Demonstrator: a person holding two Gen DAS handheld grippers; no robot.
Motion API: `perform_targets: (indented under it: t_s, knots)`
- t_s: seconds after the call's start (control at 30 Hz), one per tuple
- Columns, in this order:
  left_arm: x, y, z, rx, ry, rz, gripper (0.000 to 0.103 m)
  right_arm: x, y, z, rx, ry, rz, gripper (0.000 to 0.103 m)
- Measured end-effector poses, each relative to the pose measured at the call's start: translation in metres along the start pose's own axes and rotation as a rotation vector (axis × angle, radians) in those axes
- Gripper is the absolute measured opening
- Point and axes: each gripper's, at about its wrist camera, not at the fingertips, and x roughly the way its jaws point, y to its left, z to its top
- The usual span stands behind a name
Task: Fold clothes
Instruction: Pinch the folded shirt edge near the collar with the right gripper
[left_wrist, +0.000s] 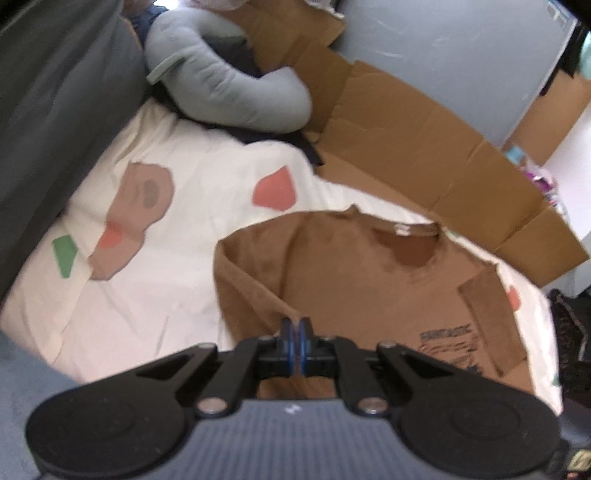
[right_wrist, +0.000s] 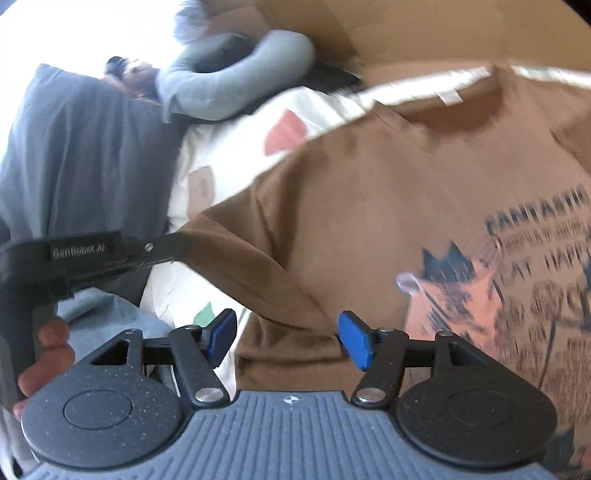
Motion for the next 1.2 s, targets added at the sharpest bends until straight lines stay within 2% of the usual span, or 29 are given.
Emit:
perform_targets:
  t_s: [0.13, 0.27, 0.37, 0.4, 0.5, 0.67, 0.83, 0.9, 0.97, 1.07, 1.13, 1.2]
  knots:
    - [0.004, 0.002, 0.007, -0.047, 0.007, -0.048, 0.003, 0.003, 0.017, 0.015, -0.065, -0.028, 0.008, 0.068]
    - [0.01, 0.002, 0.009, -0.062, 0.01, -0.066, 0.003, 0.004, 0.032, 0.038, -0.117, -0.083, 0.006, 0.068]
    - [0.01, 0.006, 0.011, -0.108, 0.005, -0.09, 0.003, 0.007, 0.037, 0.051, -0.133, -0.079, 0.021, 0.067]
    - [0.01, 0.007, 0.012, -0.12, 0.003, -0.11, 0.003, 0.009, 0.038, 0.053, -0.135, -0.09, -0.001, 0.067]
    - [0.01, 0.009, 0.015, -0.143, 0.001, -0.121, 0.003, 0.016, 0.044, 0.056, -0.207, -0.084, -0.022, 0.067]
    - [0.013, 0.02, 0.019, -0.224, 0.028, -0.187, 0.003, 0.025, 0.038, 0.052, -0.206, -0.068, -0.015, 0.067]
    - [0.013, 0.019, 0.023, -0.245, 0.047, -0.231, 0.003, 0.034, 0.039, 0.046, -0.193, -0.051, -0.008, 0.066]
    - [0.013, 0.019, 0.025, -0.261, 0.053, -0.25, 0.003, 0.037, 0.042, 0.047, -0.19, -0.05, -0.005, 0.058]
    - [0.013, 0.021, 0.026, -0.283, 0.054, -0.278, 0.003, 0.041, 0.043, 0.049, -0.192, -0.031, -0.002, 0.032]
    - [0.013, 0.02, 0.029, -0.284, 0.051, -0.309, 0.003, 0.043, 0.041, 0.053, -0.198, -0.023, -0.026, 0.009]
    - [0.013, 0.02, 0.029, -0.286, 0.048, -0.319, 0.004, 0.04, 0.039, 0.055, -0.195, -0.029, -0.043, 0.003]
    - [0.013, 0.022, 0.028, -0.29, 0.036, -0.3, 0.007, 0.039, 0.033, 0.059, -0.178, -0.031, -0.057, 0.002]
